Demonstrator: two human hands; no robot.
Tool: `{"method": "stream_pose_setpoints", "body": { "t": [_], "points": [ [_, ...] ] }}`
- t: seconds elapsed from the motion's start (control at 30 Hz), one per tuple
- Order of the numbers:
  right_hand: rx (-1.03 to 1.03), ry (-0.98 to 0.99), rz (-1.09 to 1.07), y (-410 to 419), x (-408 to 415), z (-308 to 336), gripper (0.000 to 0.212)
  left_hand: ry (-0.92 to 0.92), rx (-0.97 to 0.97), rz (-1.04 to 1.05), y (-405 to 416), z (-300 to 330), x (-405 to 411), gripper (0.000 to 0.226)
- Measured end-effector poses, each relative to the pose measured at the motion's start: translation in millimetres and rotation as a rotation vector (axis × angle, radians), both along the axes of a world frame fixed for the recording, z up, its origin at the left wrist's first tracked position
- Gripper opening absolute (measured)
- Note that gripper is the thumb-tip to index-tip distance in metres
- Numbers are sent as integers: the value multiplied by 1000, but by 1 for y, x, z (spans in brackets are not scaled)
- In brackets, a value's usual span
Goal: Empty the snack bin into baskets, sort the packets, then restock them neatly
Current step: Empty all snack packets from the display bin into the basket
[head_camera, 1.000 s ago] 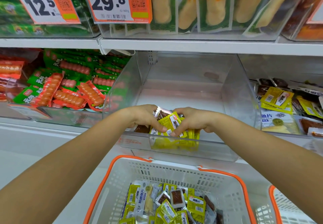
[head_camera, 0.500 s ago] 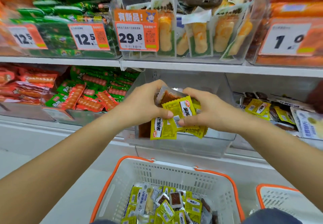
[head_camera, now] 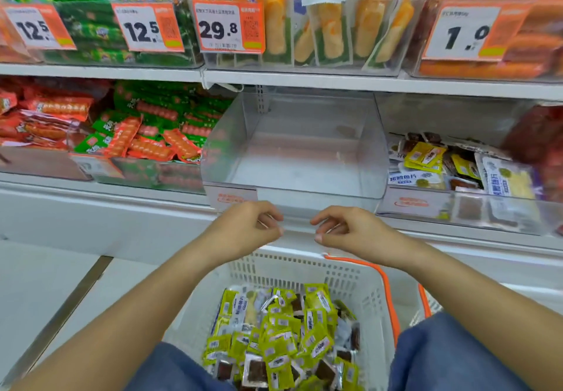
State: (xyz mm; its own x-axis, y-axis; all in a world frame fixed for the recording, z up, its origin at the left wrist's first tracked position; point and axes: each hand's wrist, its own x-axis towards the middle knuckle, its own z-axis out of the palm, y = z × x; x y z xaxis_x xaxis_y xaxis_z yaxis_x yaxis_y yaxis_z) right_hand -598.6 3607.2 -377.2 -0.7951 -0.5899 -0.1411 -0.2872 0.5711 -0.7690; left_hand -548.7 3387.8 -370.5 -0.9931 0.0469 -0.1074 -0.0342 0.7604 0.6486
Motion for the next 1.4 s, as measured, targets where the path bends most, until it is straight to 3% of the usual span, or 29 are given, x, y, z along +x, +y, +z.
{"method": "stream_pose_setpoints", "body": {
  "t": [0.1,0.23,0.4,0.5,0.6,0.77,0.93,1.0,1.1,1.17,1.27,1.4],
  "points": [
    [-64,168,-88,6,0,10,19,148,24,30,13,10,-10,13],
    [259,676,-144,23,-9,19,26,384,-387,-28,30,10,-31,39],
    [386,982,-144,34,-28,1,27,416,-427,-54,60,-6,-52,42],
    [497,996,-162,34,-31,-12,29,417,-457,-51,76,-16,-63,28],
    [624,1000,-165,30,-39,-16,31,476,-370,7,80,-26,-70,9],
    [507,1067,-267,28,-59,-4,38,581,-278,58,80,-18,-87,11],
    [530,1082,-350,27,-76,-13,36,549,-250,77,80,-19,-108,12],
    [466,1087,-336,29,-79,-19,35,542,-236,90,81,-25,-111,12],
    [208,1104,-360,43,-78,-15,10,532,-257,97,82,-25,-114,13],
    [79,1079,-431,65,-74,-5,21,521,-301,85,86,-22,-113,19],
    [81,952,-573,118,-72,-5,31,672,-271,38,107,-9,-107,23],
    [260,752,-659,196,-72,-17,41,965,-218,-227,162,3,-112,24]
  ]
}}
